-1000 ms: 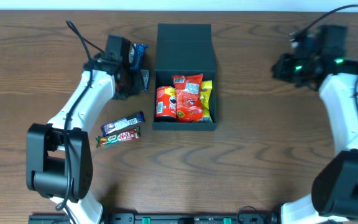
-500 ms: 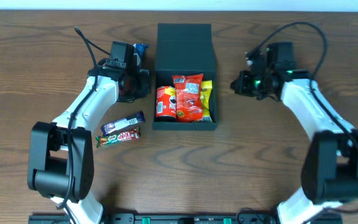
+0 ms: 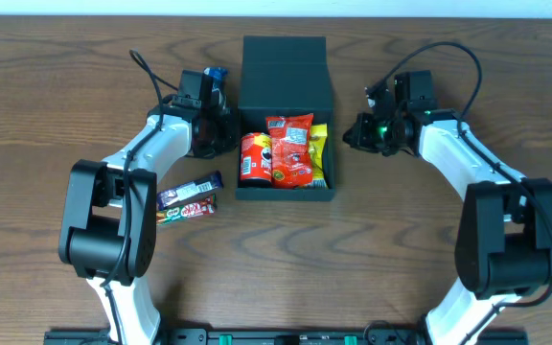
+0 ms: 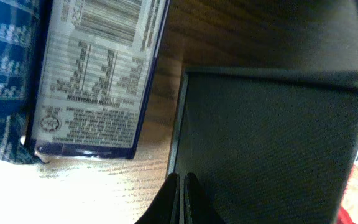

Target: Pack container

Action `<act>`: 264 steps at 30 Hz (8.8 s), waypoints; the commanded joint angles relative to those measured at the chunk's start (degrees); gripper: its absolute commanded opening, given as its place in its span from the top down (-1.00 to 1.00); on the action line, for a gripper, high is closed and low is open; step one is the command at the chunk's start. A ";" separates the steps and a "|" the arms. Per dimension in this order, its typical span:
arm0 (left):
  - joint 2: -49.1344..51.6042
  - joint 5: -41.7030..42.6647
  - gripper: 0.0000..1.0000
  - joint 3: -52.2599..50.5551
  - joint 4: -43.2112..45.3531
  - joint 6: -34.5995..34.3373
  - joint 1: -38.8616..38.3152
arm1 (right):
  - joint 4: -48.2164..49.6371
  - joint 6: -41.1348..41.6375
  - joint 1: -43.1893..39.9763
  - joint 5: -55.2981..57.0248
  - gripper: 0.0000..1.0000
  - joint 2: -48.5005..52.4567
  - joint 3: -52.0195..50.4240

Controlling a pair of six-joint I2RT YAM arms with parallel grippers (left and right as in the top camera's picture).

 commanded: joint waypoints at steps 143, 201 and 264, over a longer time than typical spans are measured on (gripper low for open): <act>2.82 -27.04 -0.30 2.10 6.05 19.98 -3.52 | -3.87 1.38 -6.21 1.07 -0.95 -5.70 2.56; -2.80 -24.74 0.88 25.90 -18.84 7.21 -5.97 | -4.24 1.73 -11.02 1.36 -0.95 -6.64 2.60; -1.81 -24.72 -0.29 8.90 -4.66 -10.62 -34.32 | -4.26 -0.09 -30.84 1.44 -0.99 -7.39 2.67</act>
